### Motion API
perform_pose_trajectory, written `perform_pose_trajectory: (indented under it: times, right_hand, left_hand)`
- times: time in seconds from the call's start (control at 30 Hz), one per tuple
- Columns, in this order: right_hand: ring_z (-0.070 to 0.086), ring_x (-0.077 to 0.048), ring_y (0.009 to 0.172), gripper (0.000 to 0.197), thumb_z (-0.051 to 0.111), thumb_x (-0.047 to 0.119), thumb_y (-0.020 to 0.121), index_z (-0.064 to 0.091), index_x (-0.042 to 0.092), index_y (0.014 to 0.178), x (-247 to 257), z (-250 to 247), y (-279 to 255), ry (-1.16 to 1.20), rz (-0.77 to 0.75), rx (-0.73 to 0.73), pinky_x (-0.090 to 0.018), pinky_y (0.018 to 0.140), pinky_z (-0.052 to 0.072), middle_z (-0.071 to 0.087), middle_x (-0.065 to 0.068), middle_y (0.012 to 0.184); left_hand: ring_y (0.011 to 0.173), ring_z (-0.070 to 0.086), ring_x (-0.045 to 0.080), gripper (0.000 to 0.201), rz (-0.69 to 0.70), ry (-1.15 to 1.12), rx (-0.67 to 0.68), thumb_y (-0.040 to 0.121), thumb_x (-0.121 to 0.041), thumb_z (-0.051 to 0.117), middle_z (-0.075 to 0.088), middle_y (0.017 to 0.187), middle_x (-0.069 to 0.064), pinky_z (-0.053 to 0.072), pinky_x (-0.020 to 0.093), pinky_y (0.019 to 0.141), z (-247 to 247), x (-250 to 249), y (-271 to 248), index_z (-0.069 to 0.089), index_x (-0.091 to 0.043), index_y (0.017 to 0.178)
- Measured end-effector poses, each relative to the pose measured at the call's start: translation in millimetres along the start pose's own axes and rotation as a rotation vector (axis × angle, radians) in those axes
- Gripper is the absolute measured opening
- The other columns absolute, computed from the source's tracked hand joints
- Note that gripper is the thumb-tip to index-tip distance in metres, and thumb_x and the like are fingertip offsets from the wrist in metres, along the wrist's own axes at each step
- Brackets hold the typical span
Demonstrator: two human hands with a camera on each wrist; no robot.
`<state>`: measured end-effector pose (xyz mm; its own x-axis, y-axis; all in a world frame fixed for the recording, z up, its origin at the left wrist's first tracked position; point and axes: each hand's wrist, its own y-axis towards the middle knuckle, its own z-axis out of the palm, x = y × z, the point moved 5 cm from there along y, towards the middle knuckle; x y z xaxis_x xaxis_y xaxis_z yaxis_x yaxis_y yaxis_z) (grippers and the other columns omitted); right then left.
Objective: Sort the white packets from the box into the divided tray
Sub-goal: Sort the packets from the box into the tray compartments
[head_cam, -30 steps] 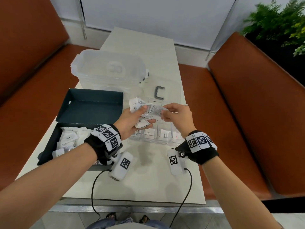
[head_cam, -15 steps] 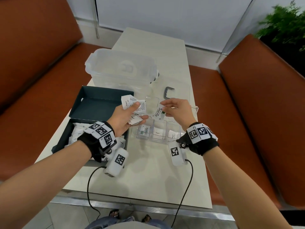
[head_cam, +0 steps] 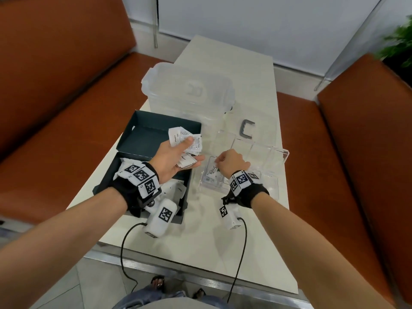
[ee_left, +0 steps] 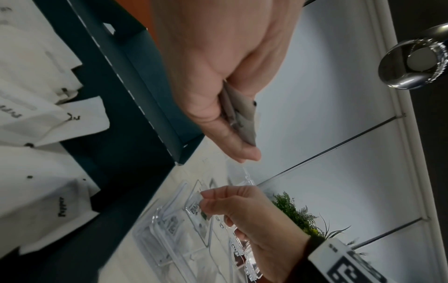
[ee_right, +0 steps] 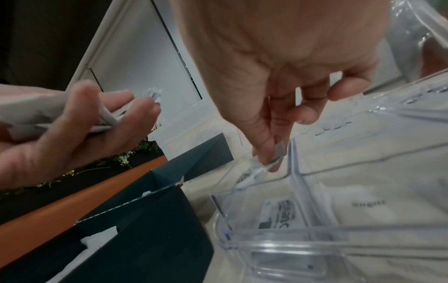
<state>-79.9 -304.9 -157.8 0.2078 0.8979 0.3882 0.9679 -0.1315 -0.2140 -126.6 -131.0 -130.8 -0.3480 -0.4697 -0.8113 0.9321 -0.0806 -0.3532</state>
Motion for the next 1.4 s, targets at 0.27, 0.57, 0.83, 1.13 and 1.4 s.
perform_pose_trajectory:
  times: [0.27, 0.57, 0.83, 1.13, 1.4]
  right_hand:
    - [0.059, -0.024, 0.099, 0.016, 0.058, 0.019, 0.086, 0.07, 0.025, 0.093, -1.8, 8.4, 5.3, 0.016, 0.015, -0.025, -0.041, 0.093, 0.028, 0.069, 0.002, 0.096]
    - [0.054, -0.023, 0.111, 0.023, 0.058, 0.024, 0.089, 0.063, 0.033, 0.11, 3.3, 18.7, 4.2, -0.384, -0.201, 0.031, -0.046, 0.1, 0.026, 0.067, 0.006, 0.11]
    - [0.052, -0.023, 0.111, 0.025, 0.058, 0.034, 0.09, 0.063, 0.036, 0.114, 2.6, 25.5, 4.0, -0.551, -0.219, 0.118, -0.05, 0.102, 0.023, 0.066, 0.006, 0.109]
    - [0.06, -0.019, 0.098, 0.024, 0.05, 0.023, 0.091, 0.07, 0.033, 0.101, 16.3, -25.1, -8.8, -0.168, -0.268, -0.115, -0.039, 0.085, 0.028, 0.071, 0.008, 0.098]
    - [0.062, -0.001, 0.07, 0.013, 0.074, 0.02, 0.081, 0.071, 0.018, 0.094, 36.3, -56.5, -29.0, 0.553, -0.379, -0.006, -0.009, 0.066, 0.046, 0.069, 0.007, 0.077]
  left_hand:
    - [0.089, 0.072, 0.034, 0.034, -0.018, -0.031, -0.022, 0.094, -0.021, 0.061, 0.069, 0.111, 0.02, 0.06, 0.033, 0.061, -8.8, 3.1, -1.8, 0.058, -0.002, 0.122]
    - [0.09, 0.072, 0.035, 0.027, -0.032, -0.024, -0.018, 0.094, -0.021, 0.062, 0.072, 0.105, 0.017, 0.059, 0.033, 0.06, -11.2, 2.5, -0.9, 0.06, -0.006, 0.115]
    - [0.089, 0.072, 0.035, 0.026, -0.031, -0.022, -0.012, 0.094, -0.021, 0.062, 0.072, 0.105, 0.016, 0.059, 0.033, 0.06, -9.4, 2.3, 0.0, 0.06, -0.007, 0.116]
    - [0.088, 0.072, 0.034, 0.03, -0.039, -0.002, 0.001, 0.095, -0.021, 0.061, 0.07, 0.109, 0.019, 0.059, 0.033, 0.06, -2.4, 4.1, 0.9, 0.059, -0.005, 0.12]
    - [0.089, 0.072, 0.032, 0.032, -0.029, 0.059, 0.083, 0.092, -0.02, 0.064, 0.073, 0.104, 0.017, 0.059, 0.031, 0.061, 17.4, 8.2, -1.6, 0.06, -0.005, 0.121]
